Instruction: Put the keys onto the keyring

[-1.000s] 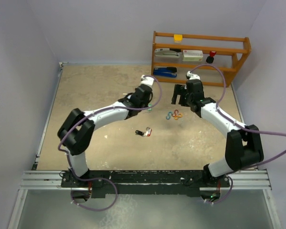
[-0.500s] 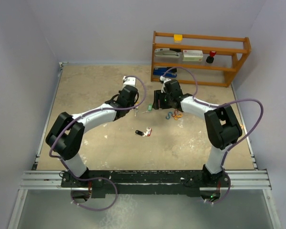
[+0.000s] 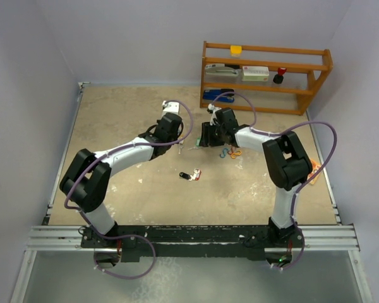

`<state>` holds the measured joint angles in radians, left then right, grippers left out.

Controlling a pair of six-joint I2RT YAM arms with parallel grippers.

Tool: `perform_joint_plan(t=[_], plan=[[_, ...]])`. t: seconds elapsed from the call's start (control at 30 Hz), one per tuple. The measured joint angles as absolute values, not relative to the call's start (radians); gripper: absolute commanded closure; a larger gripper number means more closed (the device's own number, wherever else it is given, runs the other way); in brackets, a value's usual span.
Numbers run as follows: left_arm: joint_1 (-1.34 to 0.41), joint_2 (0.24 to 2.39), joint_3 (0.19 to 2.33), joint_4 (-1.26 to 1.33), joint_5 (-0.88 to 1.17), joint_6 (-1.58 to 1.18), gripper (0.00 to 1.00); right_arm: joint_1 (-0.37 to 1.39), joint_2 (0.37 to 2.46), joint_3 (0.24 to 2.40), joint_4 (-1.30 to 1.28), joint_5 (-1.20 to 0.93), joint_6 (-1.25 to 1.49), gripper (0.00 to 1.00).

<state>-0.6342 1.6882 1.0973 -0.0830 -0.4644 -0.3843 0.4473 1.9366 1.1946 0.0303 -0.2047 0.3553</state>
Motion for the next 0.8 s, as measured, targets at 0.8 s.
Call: perform_joint_plan(t=[0.8], plan=[[-0.622, 1.688, 1.097, -0.07, -0.45, -0.384, 1.0, 0.468, 1.978, 1.214, 0.067, -0.257, 0.356, 0.63]])
